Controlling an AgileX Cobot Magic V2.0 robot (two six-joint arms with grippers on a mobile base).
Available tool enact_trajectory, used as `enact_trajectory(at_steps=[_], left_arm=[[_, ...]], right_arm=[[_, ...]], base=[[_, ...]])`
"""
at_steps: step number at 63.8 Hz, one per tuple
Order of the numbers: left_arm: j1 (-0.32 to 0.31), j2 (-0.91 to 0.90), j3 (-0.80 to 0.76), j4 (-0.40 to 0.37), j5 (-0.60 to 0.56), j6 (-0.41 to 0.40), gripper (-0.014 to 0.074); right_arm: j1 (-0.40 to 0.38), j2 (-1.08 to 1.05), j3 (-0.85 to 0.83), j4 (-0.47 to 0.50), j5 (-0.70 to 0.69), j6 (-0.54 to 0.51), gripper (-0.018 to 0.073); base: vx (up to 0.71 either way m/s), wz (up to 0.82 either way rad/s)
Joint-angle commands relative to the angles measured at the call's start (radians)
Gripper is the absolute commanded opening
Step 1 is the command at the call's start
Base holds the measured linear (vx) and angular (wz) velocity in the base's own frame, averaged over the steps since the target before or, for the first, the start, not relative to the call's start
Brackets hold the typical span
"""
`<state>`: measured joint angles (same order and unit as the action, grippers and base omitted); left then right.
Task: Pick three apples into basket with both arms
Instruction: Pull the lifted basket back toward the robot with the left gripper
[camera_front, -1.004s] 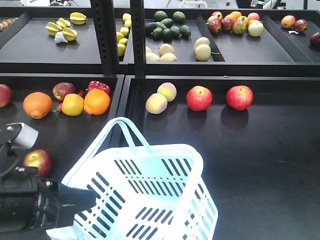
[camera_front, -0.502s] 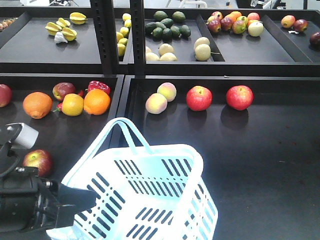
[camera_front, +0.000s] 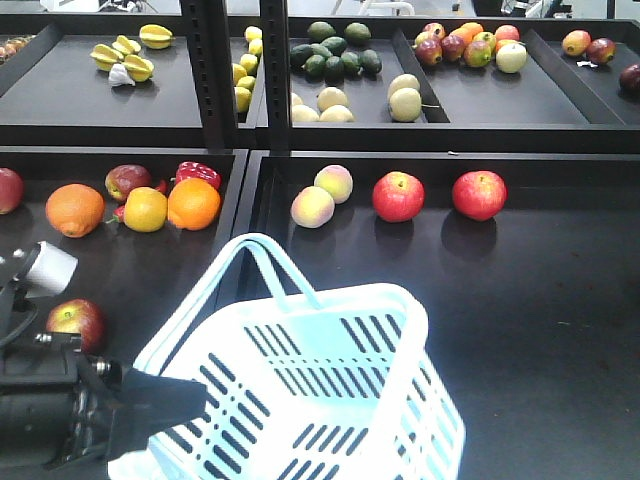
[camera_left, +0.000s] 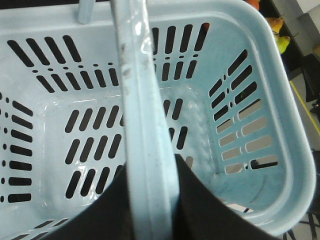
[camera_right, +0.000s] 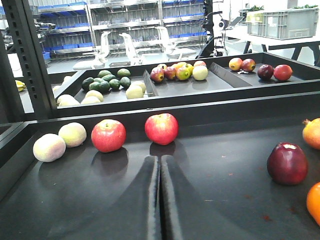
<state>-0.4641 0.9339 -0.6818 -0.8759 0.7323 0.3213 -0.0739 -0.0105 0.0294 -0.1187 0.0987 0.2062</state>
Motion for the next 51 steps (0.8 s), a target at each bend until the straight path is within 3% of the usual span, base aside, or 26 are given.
enact_trajectory(at_steps=[1,10,51], left_arm=[[-0.007,-0.037,-0.027,-0.094,-0.020,0.052,-0.0007],[-0.007,-0.081,-0.027,-0.093,-0.017,0.087,-0.0007],[-0.007,-0.218,-0.025,-0.083,0.026,0.087,-0.0007]], right_arm=[[-0.006,-0.011,0.014,-0.004,-0.074,-0.007,-0.0004],[-0.006,-0.011,0.014,-0.004,-0.074,-0.007,-0.0004],[-0.006,-0.011,0.014,-0.004,-0.074,-0.007,-0.0004]], base=[[0.00,0.00],[0.00,0.00],[0.00,0.00]])
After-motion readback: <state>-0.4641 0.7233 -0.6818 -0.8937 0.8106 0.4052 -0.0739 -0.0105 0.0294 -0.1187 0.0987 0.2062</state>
